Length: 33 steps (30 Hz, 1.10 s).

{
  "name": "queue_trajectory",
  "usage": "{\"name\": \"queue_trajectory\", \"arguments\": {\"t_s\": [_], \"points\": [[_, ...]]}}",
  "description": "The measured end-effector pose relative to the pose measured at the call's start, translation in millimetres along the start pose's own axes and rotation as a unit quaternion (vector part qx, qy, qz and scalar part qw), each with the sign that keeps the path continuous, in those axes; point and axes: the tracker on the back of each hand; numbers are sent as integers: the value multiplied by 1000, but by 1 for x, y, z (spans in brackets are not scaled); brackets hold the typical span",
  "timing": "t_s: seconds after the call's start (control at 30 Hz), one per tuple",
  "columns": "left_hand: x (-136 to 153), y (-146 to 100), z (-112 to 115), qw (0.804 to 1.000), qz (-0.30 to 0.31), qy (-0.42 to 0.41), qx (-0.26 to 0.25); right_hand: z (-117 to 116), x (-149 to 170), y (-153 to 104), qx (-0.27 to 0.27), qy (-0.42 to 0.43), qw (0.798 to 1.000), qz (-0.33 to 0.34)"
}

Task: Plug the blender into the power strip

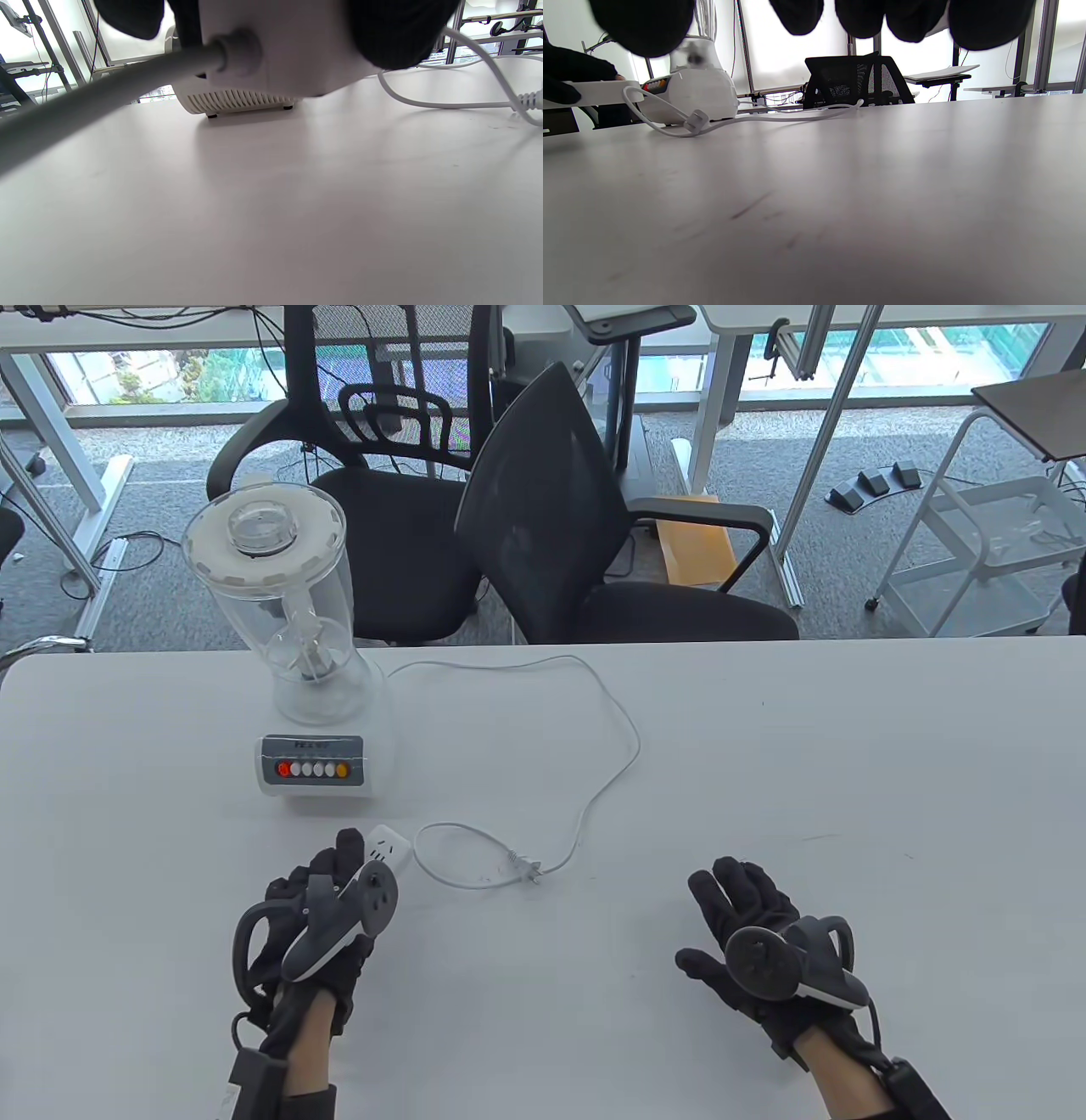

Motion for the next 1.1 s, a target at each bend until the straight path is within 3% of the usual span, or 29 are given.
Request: {"name": "queue_trajectory", "arguments": {"t_s": [0.2,0.37,0.57,0.8,1.1], "points": [[10,2,4,1000,-10,-18,10,-1,-1,0,-3,1,1000,4],[1,-9,-16,999,4,-28,-43,-2,-2,0,-7,0,1000,5],[-44,-25,-27,994,79,-18,-79,-2,-3,0,-8,0,1000,4],[-110,-45,-14,976,190,24,-102,-1,-3,0,-5,2,1000,3],[-170,-75,-1,946,305,21,-107,4,1,0,6,3,1000,-1]]}}
Point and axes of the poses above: the tracker on the back of each hand, its own x axis roughly to the little-finger side, its own y axis roughly from the wrist to the fingertips, z = x × y, and after that the axes turned 5 degrees about -y, right-handed
